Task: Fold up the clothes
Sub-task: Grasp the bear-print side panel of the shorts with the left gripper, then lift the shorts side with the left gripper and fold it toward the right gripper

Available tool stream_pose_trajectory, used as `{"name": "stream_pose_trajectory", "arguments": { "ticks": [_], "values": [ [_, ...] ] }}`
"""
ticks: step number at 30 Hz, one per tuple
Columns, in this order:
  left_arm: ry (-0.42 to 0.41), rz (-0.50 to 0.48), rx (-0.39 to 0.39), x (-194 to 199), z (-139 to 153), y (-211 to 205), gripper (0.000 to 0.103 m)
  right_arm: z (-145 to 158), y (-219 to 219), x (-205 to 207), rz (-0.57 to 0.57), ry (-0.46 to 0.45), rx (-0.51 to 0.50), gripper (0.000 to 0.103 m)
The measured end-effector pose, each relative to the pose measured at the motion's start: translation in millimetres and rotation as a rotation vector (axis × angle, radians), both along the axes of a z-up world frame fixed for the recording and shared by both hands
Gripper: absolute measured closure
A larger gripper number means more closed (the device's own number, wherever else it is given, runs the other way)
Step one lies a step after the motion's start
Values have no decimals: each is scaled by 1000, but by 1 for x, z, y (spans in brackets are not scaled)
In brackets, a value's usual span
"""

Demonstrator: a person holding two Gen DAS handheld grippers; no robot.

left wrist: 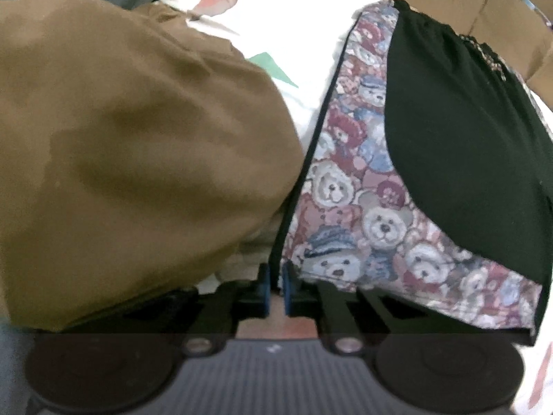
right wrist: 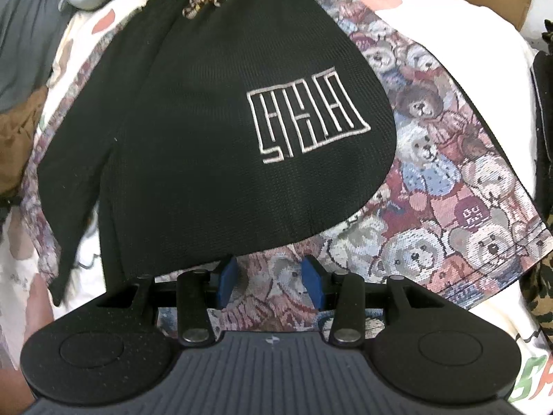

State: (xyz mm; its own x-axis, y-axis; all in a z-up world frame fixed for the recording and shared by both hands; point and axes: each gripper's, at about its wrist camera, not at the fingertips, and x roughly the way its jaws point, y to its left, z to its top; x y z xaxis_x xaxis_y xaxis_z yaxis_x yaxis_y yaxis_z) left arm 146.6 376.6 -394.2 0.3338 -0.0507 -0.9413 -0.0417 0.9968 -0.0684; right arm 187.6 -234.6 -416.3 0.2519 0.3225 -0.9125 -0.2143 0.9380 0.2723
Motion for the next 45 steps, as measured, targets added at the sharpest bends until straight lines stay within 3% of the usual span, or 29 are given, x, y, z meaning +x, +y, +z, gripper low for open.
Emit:
{"name": "stream_pose_trajectory", "arguments": {
  "ticks": [6,16,20,26,37,45],
  "values": [
    [-19,27,-25,0,35,-10,96,12,0,-3,19,-23,22,55],
    [-60,55,-183,7,79,-52,96,27,2,0,34,-68,43,53],
    [-62,40,-254,8,81,-81,96,28,-2,1,21,-80,62,45],
    [-64,-29,-369,25,70,-127,96,31,-3,3,23,-99,69,45],
    [10,-111,-412,60,43,-185,97,36,-6,12,5,-158,120,45],
    [37,-191,-429,82,47,-234,97,40,0,24,20,-196,153,45]
  ]
}}
